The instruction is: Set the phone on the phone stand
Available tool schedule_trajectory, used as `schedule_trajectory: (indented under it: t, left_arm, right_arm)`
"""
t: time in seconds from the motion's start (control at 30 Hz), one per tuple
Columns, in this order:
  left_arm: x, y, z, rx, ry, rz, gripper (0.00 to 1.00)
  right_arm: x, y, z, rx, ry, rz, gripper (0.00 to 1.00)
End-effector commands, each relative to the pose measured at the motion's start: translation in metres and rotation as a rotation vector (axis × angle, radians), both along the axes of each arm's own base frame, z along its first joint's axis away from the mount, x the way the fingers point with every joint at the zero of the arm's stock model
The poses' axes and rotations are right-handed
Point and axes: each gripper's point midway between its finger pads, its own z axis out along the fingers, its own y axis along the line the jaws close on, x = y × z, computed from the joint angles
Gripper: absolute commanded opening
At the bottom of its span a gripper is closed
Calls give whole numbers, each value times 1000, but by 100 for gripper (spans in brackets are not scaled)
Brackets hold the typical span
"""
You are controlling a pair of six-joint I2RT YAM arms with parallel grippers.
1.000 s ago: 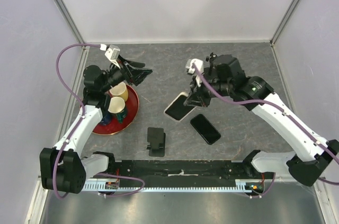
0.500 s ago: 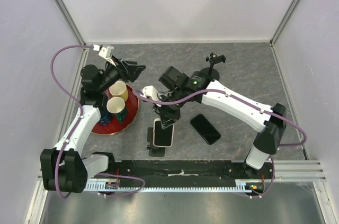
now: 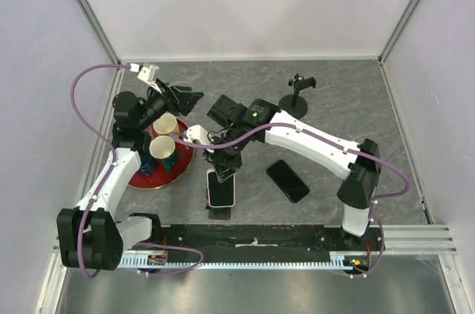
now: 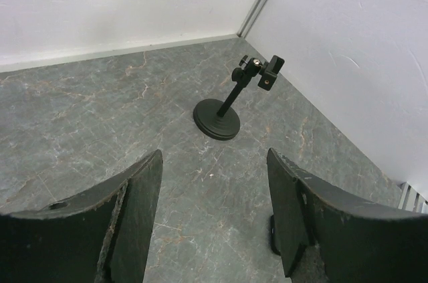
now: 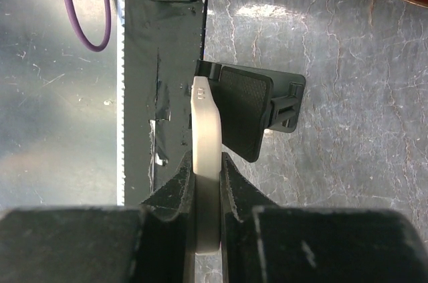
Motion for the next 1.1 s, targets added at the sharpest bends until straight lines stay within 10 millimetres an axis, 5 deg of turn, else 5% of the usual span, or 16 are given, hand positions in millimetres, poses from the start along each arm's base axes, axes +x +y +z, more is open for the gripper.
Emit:
schedule_trajectory:
  t: [0.0, 1.07]
  left_arm:
    - [-2, -1, 5, 4, -50, -26, 70]
    - [2, -6, -2, -8, -13, -60, 82]
  right_arm:
    - [0, 13, 23, 82, -13, 43, 0]
    - [7, 29, 7, 64, 38, -27, 0]
